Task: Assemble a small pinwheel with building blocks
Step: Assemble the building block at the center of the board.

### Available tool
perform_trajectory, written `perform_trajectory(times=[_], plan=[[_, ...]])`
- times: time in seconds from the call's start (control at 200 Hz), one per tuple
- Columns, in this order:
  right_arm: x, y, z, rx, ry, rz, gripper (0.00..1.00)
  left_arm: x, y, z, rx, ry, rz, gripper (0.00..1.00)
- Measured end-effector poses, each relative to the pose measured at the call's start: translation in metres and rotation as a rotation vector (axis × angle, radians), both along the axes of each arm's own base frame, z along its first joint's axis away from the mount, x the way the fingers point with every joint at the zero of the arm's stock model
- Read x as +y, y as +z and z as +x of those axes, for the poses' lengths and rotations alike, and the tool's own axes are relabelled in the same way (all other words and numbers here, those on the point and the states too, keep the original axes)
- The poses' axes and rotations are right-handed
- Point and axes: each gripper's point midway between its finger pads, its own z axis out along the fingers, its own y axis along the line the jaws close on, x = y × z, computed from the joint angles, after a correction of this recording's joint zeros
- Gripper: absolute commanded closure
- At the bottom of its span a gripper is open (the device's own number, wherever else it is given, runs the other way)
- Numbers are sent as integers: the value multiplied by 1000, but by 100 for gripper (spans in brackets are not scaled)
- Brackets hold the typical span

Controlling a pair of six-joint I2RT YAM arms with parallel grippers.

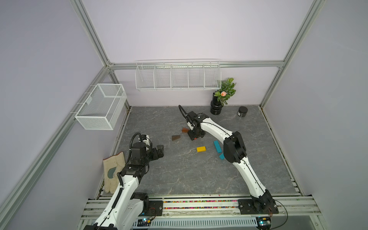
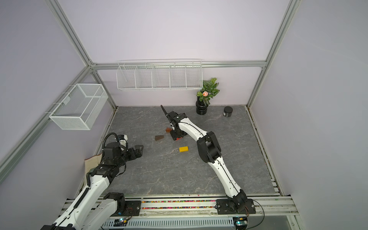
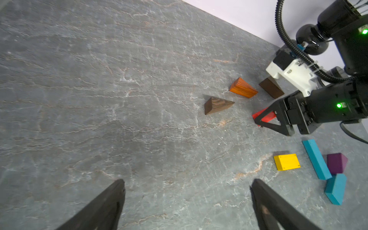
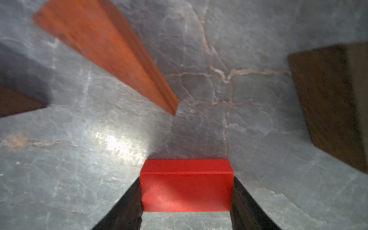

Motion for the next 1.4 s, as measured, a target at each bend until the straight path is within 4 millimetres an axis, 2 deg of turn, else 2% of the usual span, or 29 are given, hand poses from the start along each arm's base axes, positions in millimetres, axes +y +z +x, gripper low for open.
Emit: perform_trajectory(times=[0.24, 0.415, 0.7, 1.399], plan=[[-32, 0, -43, 34, -185, 13, 39, -20, -9, -1, 55, -63, 2, 0], [-30, 0, -62, 30, -268, 53, 38, -26, -12, -2, 71, -83, 4, 0], [-18, 2, -63, 18, -317, 95, 37, -27, -12, -3, 69, -86, 3, 0], [-29, -1, -67, 4, -297, 29, 30, -27, -10, -2, 63, -84, -1, 1]])
